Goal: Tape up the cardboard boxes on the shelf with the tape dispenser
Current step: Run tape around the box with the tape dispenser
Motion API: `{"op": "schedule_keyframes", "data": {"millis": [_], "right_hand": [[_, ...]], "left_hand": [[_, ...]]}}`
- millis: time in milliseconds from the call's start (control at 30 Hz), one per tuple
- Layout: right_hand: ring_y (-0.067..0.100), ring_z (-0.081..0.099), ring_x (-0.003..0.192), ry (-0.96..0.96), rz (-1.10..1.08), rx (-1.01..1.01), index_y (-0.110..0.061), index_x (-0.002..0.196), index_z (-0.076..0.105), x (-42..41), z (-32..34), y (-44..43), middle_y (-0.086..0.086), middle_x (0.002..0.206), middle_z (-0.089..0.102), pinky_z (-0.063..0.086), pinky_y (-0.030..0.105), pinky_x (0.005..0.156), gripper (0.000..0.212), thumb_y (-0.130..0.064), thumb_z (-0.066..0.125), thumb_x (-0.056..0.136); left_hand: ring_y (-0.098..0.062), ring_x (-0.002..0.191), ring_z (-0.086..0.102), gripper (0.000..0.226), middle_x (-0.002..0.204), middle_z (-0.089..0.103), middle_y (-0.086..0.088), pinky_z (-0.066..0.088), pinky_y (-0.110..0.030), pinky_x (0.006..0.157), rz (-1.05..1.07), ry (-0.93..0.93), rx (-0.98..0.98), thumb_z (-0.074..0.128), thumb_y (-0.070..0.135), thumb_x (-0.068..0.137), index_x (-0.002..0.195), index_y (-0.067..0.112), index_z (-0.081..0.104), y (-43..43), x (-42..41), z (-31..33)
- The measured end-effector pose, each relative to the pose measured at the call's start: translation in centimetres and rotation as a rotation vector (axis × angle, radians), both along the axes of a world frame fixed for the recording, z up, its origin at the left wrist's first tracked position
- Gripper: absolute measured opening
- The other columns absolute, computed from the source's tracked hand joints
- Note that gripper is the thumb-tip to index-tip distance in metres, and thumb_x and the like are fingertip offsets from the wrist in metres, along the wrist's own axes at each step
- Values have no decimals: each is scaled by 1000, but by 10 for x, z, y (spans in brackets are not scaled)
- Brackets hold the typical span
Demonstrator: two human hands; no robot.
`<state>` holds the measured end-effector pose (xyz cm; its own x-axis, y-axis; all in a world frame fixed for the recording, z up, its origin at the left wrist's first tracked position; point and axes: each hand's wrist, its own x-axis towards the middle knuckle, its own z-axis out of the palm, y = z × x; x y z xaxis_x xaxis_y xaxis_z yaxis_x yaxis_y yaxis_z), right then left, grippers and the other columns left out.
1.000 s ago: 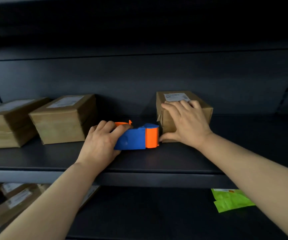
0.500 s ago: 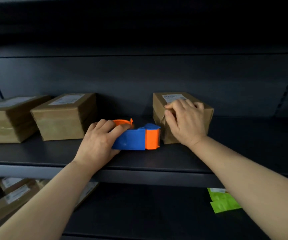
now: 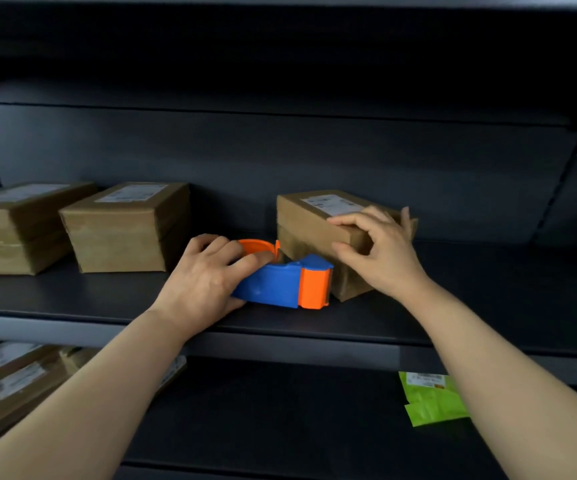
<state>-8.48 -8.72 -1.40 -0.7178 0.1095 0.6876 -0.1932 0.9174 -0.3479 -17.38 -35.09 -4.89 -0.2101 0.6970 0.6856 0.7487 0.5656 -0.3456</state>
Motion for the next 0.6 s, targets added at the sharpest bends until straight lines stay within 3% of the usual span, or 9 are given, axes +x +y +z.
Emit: {"op": "schedule_keyframes", "data": {"millis": [67,167,333,500,600], "right_hand": [[12,46,126,-18,76,-69,-51,108,61,4,-1,2,-18,119,56,5,61,116,30,-44,61,79],[11,46,125,-7,184,-185,-53,103,61,8,0,4,-16,121,60,34,50,108,34,-30,69,80],[9,51,117,-48,219,-220,-46,101,67,11,7,6,-17,113,62,40,35,102,37,-17,75,79],[7,60,103,-15,173,-216,-42,89,65,37,18,45,-6,106,66,47,36,95,45,-6,80,69],[5,56,101,-161,2,-45,-44,113,57,43,31,64,-10,109,58,45,31,86,57,-12,75,70]], "left_hand": [[-29,91,60,86,99,62,-3,43,-49,89,1,20,-7,87,22,55,131,27,47,5,2,0],[-29,92,61,85,101,63,-4,39,-50,90,10,26,1,87,23,56,131,27,47,9,4,0],[-27,92,59,84,102,63,-3,39,-48,86,20,38,3,88,27,58,132,27,48,11,5,0],[-30,90,54,87,96,59,-5,37,-47,81,127,-28,150,89,20,52,129,29,51,0,-2,1],[-32,89,55,82,99,61,-6,37,-49,81,88,29,100,88,18,55,128,27,51,6,-2,-1]]}}
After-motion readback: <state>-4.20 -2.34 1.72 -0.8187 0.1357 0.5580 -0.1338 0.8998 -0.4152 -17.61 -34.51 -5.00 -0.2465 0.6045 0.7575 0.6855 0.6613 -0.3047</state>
